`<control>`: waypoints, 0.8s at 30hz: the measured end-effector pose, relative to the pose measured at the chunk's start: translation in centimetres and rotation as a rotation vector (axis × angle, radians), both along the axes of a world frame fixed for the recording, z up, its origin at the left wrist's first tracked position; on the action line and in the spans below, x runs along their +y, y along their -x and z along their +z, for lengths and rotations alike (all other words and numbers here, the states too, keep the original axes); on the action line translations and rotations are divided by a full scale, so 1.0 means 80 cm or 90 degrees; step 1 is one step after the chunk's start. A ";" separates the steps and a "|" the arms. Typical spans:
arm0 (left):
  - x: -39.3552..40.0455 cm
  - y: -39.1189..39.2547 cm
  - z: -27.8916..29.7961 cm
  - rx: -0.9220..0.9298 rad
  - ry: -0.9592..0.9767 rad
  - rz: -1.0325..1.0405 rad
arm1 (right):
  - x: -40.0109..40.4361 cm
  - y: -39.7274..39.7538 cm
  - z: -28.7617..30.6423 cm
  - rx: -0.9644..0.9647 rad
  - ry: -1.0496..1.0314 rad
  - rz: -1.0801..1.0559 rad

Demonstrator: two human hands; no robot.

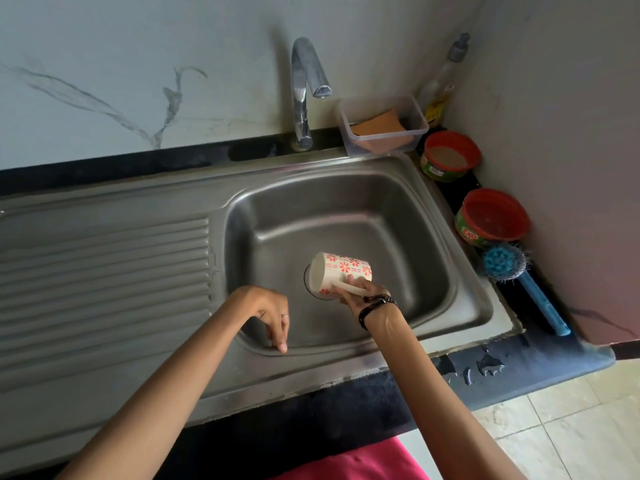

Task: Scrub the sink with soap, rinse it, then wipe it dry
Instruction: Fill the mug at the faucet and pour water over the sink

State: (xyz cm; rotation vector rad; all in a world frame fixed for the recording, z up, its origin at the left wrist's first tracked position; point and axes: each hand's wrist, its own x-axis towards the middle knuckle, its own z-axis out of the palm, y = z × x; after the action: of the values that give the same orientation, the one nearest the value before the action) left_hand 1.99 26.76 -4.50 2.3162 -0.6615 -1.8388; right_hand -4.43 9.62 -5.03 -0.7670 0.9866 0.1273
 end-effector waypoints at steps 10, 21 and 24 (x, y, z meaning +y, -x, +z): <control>0.017 -0.106 0.040 -0.198 0.045 0.106 | -0.015 -0.049 0.038 -0.047 -0.063 0.002; -0.072 -0.258 0.139 -0.332 0.313 0.543 | 0.004 -0.126 0.045 -0.197 0.162 0.028; -0.103 -0.278 0.131 -0.331 0.335 0.609 | 0.006 -0.142 0.043 -0.255 0.295 0.048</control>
State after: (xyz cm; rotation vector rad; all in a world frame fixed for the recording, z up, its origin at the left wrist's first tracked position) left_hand 24.21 18.49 6.02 2.1239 0.0020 -0.5751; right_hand 6.92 10.10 -1.62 -1.2009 0.6068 -0.1924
